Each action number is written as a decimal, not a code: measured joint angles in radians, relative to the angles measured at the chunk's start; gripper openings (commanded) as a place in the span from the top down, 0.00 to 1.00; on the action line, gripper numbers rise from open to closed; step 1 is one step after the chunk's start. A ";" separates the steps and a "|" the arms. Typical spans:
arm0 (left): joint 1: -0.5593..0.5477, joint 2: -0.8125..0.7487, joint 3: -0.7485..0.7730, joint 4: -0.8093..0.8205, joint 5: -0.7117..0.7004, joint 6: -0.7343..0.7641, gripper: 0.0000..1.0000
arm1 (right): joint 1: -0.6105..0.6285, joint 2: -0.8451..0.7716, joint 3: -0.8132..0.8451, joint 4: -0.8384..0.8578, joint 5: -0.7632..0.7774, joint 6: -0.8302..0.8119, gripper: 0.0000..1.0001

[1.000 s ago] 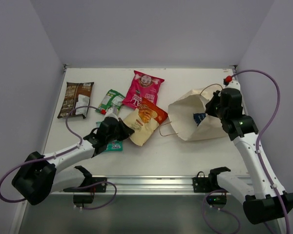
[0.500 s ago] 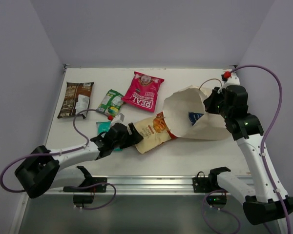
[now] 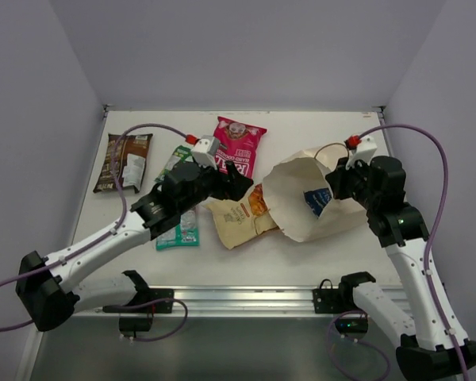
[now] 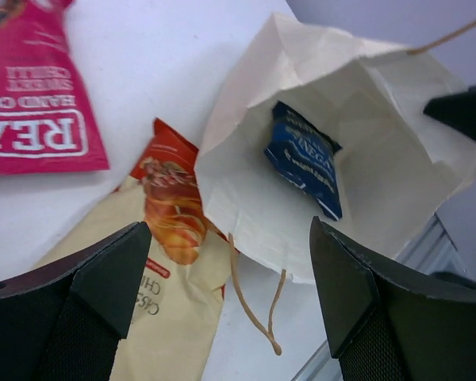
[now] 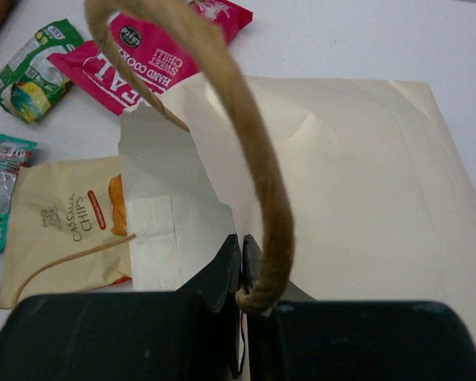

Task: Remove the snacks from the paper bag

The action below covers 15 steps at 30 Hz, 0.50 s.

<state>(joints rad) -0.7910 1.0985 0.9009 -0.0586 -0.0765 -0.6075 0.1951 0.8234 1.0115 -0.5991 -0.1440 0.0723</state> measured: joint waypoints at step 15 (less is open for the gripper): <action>-0.166 0.518 0.120 0.290 0.185 -0.228 0.03 | 0.000 -0.062 -0.021 0.042 -0.031 -0.078 1.00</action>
<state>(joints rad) -0.9569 1.6169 1.0210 0.2314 0.1081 -0.8356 0.1951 0.7612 0.9901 -0.5575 -0.1753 -0.0059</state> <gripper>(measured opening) 0.952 0.018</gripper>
